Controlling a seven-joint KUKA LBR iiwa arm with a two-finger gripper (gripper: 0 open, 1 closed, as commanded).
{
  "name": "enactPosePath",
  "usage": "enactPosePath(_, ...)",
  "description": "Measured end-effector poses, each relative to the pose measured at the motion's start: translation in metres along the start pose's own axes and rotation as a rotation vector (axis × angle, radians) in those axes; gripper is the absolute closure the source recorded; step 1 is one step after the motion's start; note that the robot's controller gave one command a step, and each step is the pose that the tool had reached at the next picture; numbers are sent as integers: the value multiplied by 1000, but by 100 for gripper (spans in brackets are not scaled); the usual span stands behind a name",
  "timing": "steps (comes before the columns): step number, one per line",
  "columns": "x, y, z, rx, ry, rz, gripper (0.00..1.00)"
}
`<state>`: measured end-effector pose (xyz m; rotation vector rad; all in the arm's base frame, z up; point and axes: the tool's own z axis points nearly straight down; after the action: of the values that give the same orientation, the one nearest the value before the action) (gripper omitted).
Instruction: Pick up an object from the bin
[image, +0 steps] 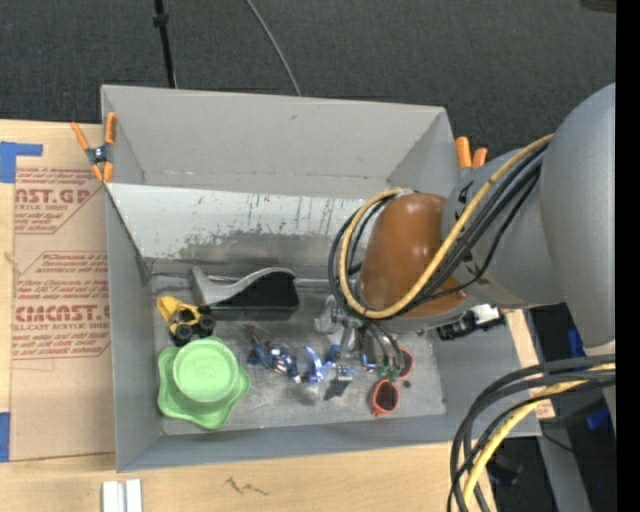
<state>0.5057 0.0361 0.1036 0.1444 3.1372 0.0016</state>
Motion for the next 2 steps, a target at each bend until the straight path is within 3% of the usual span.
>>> enactPosePath(1,8,7,22,-1,-16,88,100)
enactPosePath(2,8,7,22,-1,-16,89,100)
